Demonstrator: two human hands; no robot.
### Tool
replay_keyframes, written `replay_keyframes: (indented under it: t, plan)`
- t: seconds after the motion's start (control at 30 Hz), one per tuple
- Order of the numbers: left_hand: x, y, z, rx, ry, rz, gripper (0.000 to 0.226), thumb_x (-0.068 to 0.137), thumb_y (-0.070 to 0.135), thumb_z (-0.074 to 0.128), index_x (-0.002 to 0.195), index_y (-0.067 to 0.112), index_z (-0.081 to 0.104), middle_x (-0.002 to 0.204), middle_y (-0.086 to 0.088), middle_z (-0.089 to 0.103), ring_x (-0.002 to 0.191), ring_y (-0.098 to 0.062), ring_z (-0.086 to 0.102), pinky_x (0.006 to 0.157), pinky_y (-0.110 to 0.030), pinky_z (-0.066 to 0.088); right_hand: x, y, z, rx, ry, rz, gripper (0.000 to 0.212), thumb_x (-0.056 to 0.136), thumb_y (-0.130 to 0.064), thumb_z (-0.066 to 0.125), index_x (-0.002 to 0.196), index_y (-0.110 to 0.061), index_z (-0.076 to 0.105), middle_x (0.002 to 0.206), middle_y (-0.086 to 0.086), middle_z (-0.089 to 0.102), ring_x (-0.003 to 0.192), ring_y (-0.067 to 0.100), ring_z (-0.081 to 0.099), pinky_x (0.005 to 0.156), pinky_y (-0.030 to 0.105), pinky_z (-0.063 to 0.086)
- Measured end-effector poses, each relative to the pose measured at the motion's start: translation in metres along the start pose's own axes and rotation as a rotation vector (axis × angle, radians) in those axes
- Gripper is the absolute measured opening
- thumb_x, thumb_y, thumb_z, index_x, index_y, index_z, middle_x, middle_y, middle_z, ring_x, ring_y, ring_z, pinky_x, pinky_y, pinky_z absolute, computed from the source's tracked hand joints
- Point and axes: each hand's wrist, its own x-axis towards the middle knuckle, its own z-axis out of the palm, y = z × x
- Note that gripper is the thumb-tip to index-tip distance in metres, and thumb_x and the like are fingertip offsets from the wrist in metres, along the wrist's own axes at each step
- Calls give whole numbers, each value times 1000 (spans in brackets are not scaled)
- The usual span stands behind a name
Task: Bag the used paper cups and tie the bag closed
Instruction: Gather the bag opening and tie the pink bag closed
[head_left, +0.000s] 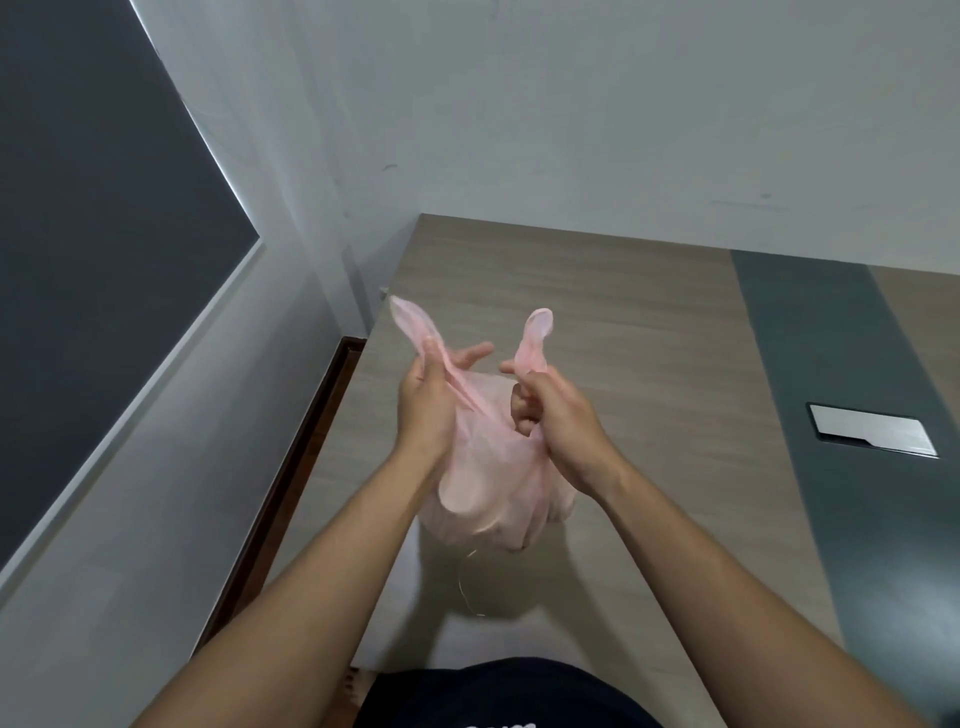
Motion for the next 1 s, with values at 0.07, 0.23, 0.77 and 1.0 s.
replay_keyframes:
  t: [0.07, 0.23, 0.77, 1.0]
  plan:
    - [3, 4, -2, -212, -5, -93, 52, 118, 54, 36, 92, 15, 57, 97, -7, 86, 121, -30, 78, 122, -57, 47, 5, 5, -7, 23, 25, 31, 31, 111, -31, 48, 107, -5, 65, 65, -5, 37, 61, 12, 34, 64, 27, 33]
    - [3, 7, -5, -404, -151, -144, 48, 121, 44, 35, 80, 21, 45, 58, 6, 28, 45, -14, 41, 72, -33, 60, 4, 5, -20, -62, -142, 64, 40, 115, -43, 44, 97, -13, 62, 67, -4, 34, 63, 12, 31, 61, 19, 33]
    - [-10, 1, -1, 220, -456, -96, 65, 114, 35, 62, 169, 34, 27, 62, 6, 35, 56, -10, 30, 51, -22, 26, -3, -5, -15, -399, -26, -35, 21, 105, -19, 46, 94, -13, 62, 79, -11, 56, 75, 5, 51, 79, 29, 45]
    - [-6, -2, -6, 228, -513, -196, 43, 110, 35, 68, 151, 22, 62, 60, 2, 50, 50, -7, 39, 50, -15, 37, -16, -14, -12, -646, -341, -61, 39, 102, -15, 50, 86, -34, 80, 102, -12, 82, 104, 4, 74, 101, 30, 55]
